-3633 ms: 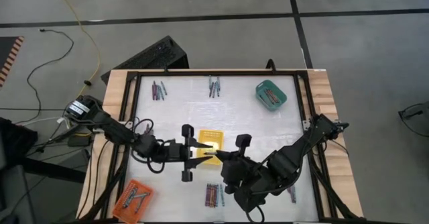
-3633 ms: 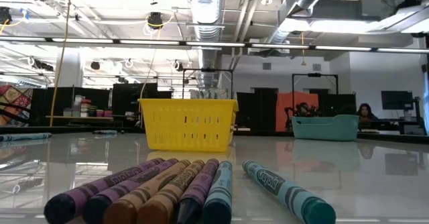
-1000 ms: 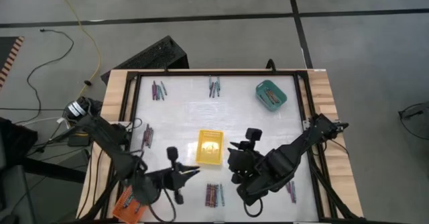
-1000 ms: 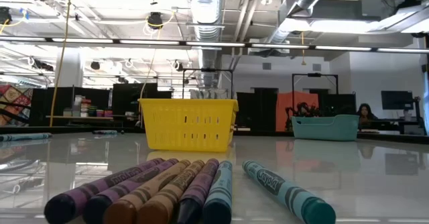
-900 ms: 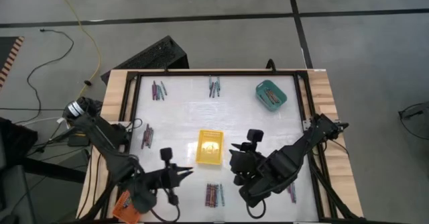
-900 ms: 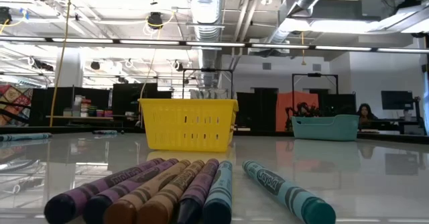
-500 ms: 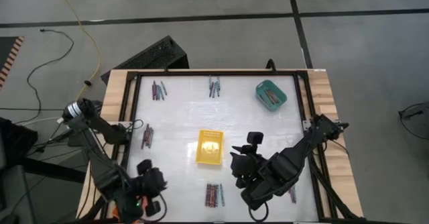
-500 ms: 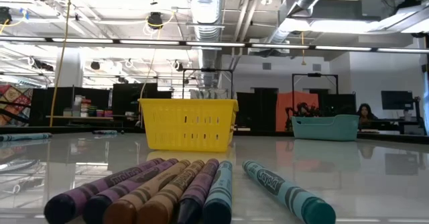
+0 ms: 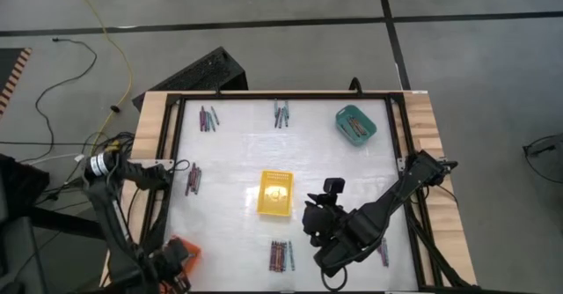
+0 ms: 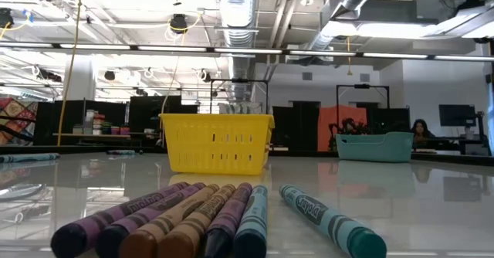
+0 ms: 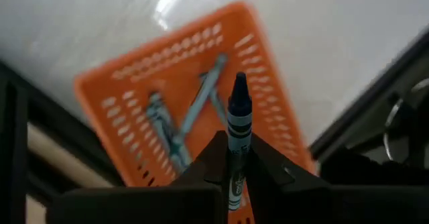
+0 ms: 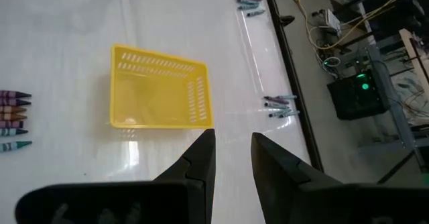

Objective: Sort crayons
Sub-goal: Put the dark blue crayon into the orange basket, then put the light blue crayon into the orange basket

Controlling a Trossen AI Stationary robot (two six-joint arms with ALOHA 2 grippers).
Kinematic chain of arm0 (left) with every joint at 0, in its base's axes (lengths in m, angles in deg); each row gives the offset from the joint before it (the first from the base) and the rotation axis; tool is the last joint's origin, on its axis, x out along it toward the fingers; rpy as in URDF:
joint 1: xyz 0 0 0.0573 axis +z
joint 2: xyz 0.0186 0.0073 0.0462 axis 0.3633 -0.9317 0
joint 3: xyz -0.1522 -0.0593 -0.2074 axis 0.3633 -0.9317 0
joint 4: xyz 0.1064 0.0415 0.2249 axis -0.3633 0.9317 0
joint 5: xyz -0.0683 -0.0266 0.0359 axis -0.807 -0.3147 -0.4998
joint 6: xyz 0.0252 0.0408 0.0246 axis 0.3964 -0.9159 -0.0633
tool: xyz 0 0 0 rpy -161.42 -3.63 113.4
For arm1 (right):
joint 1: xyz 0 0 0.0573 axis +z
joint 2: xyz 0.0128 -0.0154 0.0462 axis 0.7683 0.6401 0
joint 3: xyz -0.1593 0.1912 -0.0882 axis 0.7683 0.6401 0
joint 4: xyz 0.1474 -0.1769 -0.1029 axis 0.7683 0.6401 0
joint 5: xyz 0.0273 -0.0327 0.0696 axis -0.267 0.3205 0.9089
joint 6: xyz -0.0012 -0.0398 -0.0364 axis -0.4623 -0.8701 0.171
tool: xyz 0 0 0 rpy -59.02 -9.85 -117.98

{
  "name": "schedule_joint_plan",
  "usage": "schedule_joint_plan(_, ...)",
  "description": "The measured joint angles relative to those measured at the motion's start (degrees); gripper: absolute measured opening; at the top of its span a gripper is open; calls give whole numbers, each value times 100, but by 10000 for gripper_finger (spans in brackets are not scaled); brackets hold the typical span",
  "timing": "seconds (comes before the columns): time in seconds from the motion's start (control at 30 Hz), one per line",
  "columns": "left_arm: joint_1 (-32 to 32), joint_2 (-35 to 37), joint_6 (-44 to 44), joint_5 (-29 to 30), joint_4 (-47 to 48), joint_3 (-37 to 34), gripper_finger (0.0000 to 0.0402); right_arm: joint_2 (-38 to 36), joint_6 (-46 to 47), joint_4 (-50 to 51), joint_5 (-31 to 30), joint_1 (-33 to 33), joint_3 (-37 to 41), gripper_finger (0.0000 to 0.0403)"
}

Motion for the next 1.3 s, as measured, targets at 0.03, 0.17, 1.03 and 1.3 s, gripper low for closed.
schedule_joint_plan(0.03,-31,-63,126,-66,7,0,14,0,2,-12,-2,0,2,103)
schedule_joint_plan(0.17,-42,-95,312,-331,-185,-193,14,0,0,-36,-7,0,2,103)
schedule_joint_plan(1.03,52,-114,0,-450,-241,-311,159,0,1941,-13,740,153,1401,103)
schedule_joint_plan(1.3,51,251,-595,1118,-221,41,164,0,2956,-78,2147,215,2344,103)
